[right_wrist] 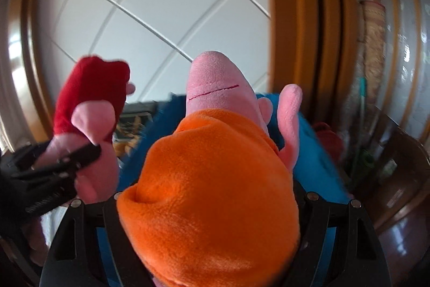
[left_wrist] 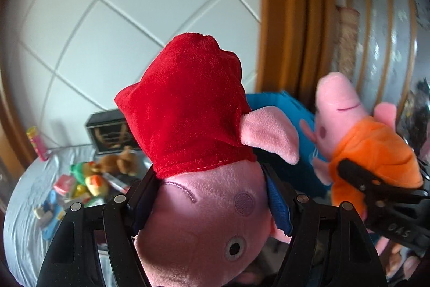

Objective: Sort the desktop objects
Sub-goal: 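Lift both pig plushes and carry them toward the blue bin, then open both tools to drop the two pig plushes into the bin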

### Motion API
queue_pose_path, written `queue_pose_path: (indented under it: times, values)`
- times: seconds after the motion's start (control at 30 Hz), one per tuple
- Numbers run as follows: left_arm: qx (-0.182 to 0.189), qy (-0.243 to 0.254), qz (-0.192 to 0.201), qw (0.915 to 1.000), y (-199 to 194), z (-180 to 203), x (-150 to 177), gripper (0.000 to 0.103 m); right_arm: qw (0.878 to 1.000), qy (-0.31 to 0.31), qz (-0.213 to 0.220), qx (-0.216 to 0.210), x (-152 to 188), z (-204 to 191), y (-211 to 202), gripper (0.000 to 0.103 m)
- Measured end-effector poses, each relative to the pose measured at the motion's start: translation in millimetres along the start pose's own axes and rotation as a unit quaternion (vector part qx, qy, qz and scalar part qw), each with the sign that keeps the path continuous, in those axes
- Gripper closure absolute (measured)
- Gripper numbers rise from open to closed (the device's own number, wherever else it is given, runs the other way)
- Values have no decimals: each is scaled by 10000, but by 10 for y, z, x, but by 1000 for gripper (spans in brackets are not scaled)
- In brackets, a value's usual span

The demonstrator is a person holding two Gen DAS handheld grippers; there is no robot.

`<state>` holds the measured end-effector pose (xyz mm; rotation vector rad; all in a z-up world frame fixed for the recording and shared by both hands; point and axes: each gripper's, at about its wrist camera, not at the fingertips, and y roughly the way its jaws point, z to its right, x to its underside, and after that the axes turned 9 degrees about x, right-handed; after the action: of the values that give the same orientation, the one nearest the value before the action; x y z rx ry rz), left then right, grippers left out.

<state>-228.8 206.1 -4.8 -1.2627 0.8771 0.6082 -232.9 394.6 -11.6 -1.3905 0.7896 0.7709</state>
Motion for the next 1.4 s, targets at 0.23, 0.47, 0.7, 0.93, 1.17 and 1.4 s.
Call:
queue_pose_path:
  times: [0.23,0.47,0.7,0.93,1.17,1.4]
  values:
    - [-24,108,-892,9960,594,512,338,30,9991,-104,-417,63,405,474,209,25]
    - [-126,107,-1146,9933,671,613,569,30,9981,-123,-581,177,674,647,319,25]
    - [-212,-10,-1199,9926,672,622,613,28,9977,-216,-603,219,726,586,275,25]
    - [-331,101,-876,9956,521,643,549,19,9983,-212,-477,267,675,595,223,23]
    - [-362,72,-806,9961,427,648,526,18,9986,-119,-267,448,593,635,114,0]
    - [-359,-9,-815,9960,384,632,565,18,9987,-40,-235,456,607,698,45,0]
